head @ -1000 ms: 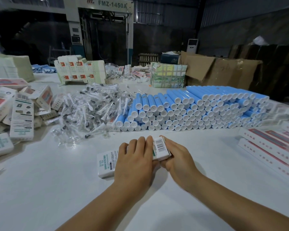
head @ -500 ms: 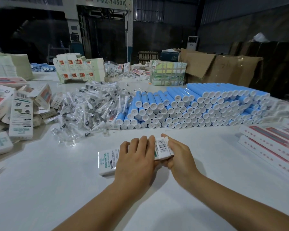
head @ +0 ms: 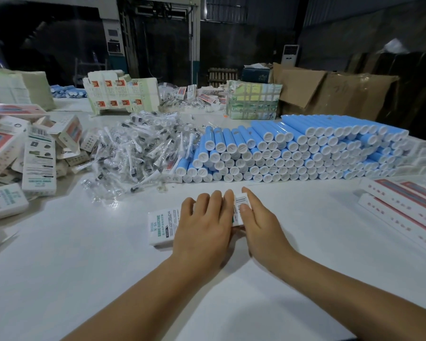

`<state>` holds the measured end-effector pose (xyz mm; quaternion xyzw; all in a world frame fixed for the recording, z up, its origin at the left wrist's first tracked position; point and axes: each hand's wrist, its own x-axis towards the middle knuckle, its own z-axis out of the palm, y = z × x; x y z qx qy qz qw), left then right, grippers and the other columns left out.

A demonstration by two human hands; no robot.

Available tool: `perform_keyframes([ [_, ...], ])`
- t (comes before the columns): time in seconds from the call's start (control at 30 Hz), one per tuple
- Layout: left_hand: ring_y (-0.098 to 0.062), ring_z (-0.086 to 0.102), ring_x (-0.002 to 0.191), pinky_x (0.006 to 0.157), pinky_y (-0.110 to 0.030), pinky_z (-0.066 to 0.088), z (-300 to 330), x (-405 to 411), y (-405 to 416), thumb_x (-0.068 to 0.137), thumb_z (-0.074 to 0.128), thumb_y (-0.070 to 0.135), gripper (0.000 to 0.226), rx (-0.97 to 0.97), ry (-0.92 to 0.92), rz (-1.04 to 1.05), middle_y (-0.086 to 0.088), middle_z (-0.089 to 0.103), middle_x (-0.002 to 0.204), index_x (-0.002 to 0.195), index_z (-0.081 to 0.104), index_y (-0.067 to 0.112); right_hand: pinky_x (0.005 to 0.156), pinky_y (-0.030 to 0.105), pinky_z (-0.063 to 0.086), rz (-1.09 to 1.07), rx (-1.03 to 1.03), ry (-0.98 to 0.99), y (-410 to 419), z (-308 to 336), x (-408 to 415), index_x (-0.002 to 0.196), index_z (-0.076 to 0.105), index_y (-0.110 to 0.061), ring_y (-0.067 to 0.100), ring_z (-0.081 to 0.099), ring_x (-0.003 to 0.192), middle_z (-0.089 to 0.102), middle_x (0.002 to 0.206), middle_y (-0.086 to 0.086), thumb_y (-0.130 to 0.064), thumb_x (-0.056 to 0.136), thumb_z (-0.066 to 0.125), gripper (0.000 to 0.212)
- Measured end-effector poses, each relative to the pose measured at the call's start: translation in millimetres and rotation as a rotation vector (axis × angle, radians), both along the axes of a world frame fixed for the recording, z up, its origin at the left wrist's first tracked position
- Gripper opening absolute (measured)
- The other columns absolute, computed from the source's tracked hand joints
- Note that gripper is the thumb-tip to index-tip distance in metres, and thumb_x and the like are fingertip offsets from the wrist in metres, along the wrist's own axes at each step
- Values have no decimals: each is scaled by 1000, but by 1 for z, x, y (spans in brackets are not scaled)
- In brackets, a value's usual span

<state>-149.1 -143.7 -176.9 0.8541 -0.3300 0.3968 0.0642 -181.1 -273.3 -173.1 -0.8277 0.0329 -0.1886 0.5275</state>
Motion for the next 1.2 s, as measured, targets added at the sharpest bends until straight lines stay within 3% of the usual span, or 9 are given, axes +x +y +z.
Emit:
perform_keyframes([
  [0.1, -33, 60, 85, 71, -42, 48, 2, -2, -1, 85, 42, 44, 61, -4, 14, 0, -14, 63, 102, 122, 61, -1, 111, 41, 35, 42, 38, 35, -1, 0, 0, 150, 26, -19, 17, 44, 132, 46, 144, 4, -22, 102, 39, 50],
  [0.2, -32, 60, 87, 73, -42, 49, 2, -2, 0, 85, 53, 47, 62, -8, 40, 17, -14, 62, 104, 124, 59, -1, 112, 46, 34, 82, 254, 83, 0, 1, 2, 150, 25, -24, 24, 43, 134, 45, 146, 5, -21, 100, 45, 54],
  [0.3, -32, 59, 87, 74, -42, 48, 6, -1, 0, 79, 67, 50, 67, -26, 90, 85, -13, 62, 103, 124, 59, 1, 98, 52, 46, 38, 297, 50, -3, 1, 4, 136, 51, -20, 29, 64, 106, 68, 117, 7, -23, 94, 55, 43],
  [0.37, -32, 59, 86, 74, -42, 47, 7, 0, 0, 75, 73, 50, 70, -27, 119, 125, -13, 62, 102, 124, 60, 1, 87, 55, 50, 3, 269, 12, -2, 1, 3, 108, 70, -20, 31, 68, 88, 74, 93, 5, -28, 89, 58, 24],
  [0.5, -33, 59, 85, 72, -44, 47, 7, 0, -1, 74, 74, 45, 69, -3, 97, 128, -14, 62, 101, 124, 59, -1, 80, 50, 54, -61, 113, -74, 1, 0, 0, 86, 71, -32, 22, 69, 81, 73, 84, -4, -35, 85, 49, 21],
  [0.63, -34, 58, 81, 68, -43, 46, 7, -2, -5, 72, 73, 36, 66, 14, 57, 123, -16, 61, 98, 123, 59, -3, 79, 49, 54, -44, 0, -149, 2, -1, -2, 101, 67, -26, 24, 67, 84, 71, 88, 2, -29, 92, 45, 24],
  [0.7, -34, 58, 81, 69, -44, 46, 8, -1, -6, 65, 77, 32, 71, 9, 74, 124, -16, 61, 99, 124, 58, -3, 76, 39, 57, -49, 185, -138, 1, 0, 1, 108, 70, -18, 20, 69, 86, 73, 92, -1, -17, 97, 47, 26],
  [0.83, -34, 59, 84, 71, -43, 46, 9, 1, -4, 58, 85, 33, 80, -1, 122, 136, -15, 60, 101, 125, 58, -1, 66, 30, 57, 115, 668, -19, -9, 9, 6, 87, 79, -15, 23, 71, 90, 74, 95, 11, -3, 94, 42, 39],
  [1.2, -34, 56, 83, 69, -43, 43, 3, 2, 0, 59, 83, 34, 80, 34, 49, 123, -15, 59, 101, 126, 56, -3, 69, 29, 58, 88, 583, -59, -9, 3, 5, 78, 79, -25, 24, 72, 87, 75, 89, 7, -5, 96, 43, 45],
])
